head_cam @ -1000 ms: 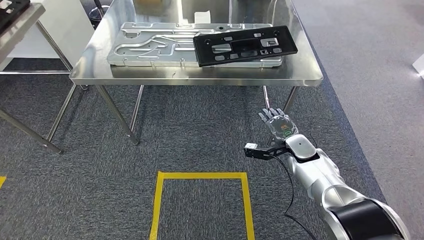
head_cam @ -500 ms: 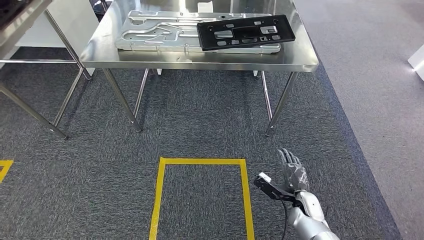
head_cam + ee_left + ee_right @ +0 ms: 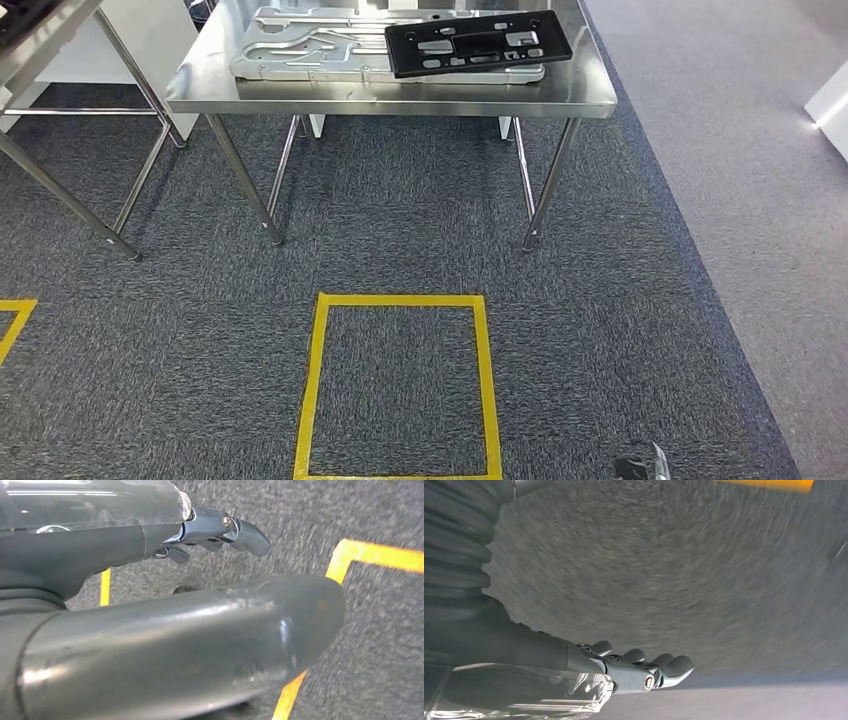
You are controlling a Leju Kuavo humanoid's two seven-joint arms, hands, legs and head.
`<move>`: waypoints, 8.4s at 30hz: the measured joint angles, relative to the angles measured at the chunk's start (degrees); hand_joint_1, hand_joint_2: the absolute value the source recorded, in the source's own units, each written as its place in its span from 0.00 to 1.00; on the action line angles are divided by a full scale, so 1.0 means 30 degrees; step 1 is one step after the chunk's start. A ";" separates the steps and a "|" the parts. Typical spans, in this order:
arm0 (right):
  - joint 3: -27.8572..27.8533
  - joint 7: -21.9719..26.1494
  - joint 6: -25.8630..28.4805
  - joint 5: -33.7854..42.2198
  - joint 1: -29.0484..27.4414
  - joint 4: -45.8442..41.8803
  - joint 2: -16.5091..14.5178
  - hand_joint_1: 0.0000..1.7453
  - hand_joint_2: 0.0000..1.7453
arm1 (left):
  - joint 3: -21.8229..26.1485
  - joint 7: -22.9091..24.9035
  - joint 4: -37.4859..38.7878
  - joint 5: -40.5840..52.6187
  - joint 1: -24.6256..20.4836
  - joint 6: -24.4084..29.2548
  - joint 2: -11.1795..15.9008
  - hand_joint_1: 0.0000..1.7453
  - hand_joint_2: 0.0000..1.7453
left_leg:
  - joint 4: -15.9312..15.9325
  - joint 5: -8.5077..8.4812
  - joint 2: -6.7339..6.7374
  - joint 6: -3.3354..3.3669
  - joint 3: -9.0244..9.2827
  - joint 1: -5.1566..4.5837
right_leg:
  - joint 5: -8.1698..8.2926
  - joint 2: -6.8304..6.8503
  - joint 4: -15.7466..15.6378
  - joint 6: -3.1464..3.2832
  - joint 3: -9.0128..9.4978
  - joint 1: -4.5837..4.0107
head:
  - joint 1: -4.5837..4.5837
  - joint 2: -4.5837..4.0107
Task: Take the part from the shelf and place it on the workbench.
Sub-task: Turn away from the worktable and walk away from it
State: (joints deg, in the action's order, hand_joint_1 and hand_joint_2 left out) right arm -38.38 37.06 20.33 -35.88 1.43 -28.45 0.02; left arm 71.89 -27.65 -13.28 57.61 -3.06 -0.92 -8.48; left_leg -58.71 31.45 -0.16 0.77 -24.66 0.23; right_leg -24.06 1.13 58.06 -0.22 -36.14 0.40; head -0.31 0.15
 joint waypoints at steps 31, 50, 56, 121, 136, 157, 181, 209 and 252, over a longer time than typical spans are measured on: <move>-1.0682 -1.0266 -0.5763 0.1334 0.0020 0.4506 -0.2889 0.00 0.00 | 0.3965 0.1175 -0.0936 -0.3454 -0.0767 0.0760 -0.0523 0.00 0.00 | 0.0409 -0.0573 0.1081 -0.0375 -0.1396 0.0063 | -0.1511 0.1269 -0.0112 0.0048 0.1791 0.0003 | 0.0078 0.0000; -0.8493 -1.0707 -0.6616 -0.1610 0.0063 0.4843 -0.2907 0.00 0.00 | 0.3971 0.1831 -0.0940 -0.3528 -0.0753 0.1014 -0.0463 0.00 0.00 | -0.0226 -0.0797 -0.1623 -0.0410 -0.2415 0.0092 | -0.1656 -0.0937 -0.0284 0.0255 0.1988 0.0238 | -0.0009 0.0002; -0.8486 -1.1435 -0.7182 -0.1892 0.0064 0.4992 -0.2900 0.00 0.00 | 0.3943 0.2069 -0.0936 -0.3561 -0.0801 0.1403 -0.0381 0.00 0.00 | -0.4629 0.0999 -0.0060 -0.0825 -0.4422 0.0253 | -0.1717 0.0583 -0.0355 0.0524 0.2056 0.0159 | 0.0144 0.0000; -0.7091 -0.9734 -0.6471 -0.5841 0.0089 0.5155 -0.2805 0.00 0.00 | 0.3388 0.3085 -0.0914 -0.4610 -0.0739 0.0800 0.0608 0.00 0.00 | -0.0359 -0.1281 0.1082 -0.0543 -0.2496 -0.0019 | -0.2024 0.1448 -0.0050 0.0555 0.2150 -0.0060 | 0.0204 0.0000; -0.7388 -1.0142 -0.6964 -0.5571 -0.0026 0.5155 -0.2404 0.00 0.00 | 0.3331 0.2561 -0.0914 -0.4419 -0.0798 0.1576 -0.0250 0.00 0.00 | 0.0334 -0.1635 -0.1782 0.0100 -0.2312 -0.0044 | -0.1917 -0.1511 0.1048 0.0081 0.1343 0.0136 | 0.0020 0.0002; -0.7756 -1.0068 -0.7299 -0.5336 0.0058 0.5147 -0.2109 0.00 0.00 | 0.2904 0.2322 -0.0914 -0.3683 -0.0659 0.2153 -0.1219 0.00 0.00 | 0.0514 -0.1671 0.0548 0.0105 -0.2248 -0.0004 | -0.2562 0.1380 0.0311 -0.0072 0.2356 0.0023 | 0.0133 0.0002; -0.8215 -1.0013 -0.7565 -0.5352 -0.0166 0.5149 -0.2064 0.00 0.00 | 0.2224 0.2421 -0.0914 -0.3237 -0.0568 0.2013 -0.1231 0.00 0.00 | -0.1526 -0.1104 0.0735 -0.0751 -0.3229 0.0150 | -0.1814 0.1250 -0.0318 0.0628 0.2303 0.0019 | 0.0198 0.0000; -0.8951 -0.9918 -0.7660 -0.5678 -0.0196 0.5147 -0.2055 0.00 0.00 | 0.0799 0.2428 -0.0914 -0.1561 -0.0248 0.1384 -0.1098 0.00 0.00 | -0.4800 0.0580 -0.0058 -0.0799 -0.4778 0.0102 | -0.1447 0.0743 -0.0108 0.0846 0.1762 0.0019 | 0.0222 0.0002; -0.9497 -0.9891 -0.7835 -0.6276 -0.0071 0.5140 -0.2106 0.00 0.00 | 0.0317 0.2581 -0.0914 -0.0758 -0.0155 0.1058 -0.0796 0.00 0.00 | 0.0544 -0.1978 -0.0011 0.0341 -0.2340 -0.0004 | -0.4132 -0.0134 0.3694 -0.0080 0.0774 0.0119 | 0.0054 0.0002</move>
State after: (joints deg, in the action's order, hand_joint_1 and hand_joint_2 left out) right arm -66.87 7.38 -3.17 -54.71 1.22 -13.03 -6.29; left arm 72.84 -19.91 -16.02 55.34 -3.53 2.25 -10.87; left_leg -57.07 25.52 -0.19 1.79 -31.68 0.21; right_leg -36.45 0.72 69.14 -0.46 -33.81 0.75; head -0.15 0.16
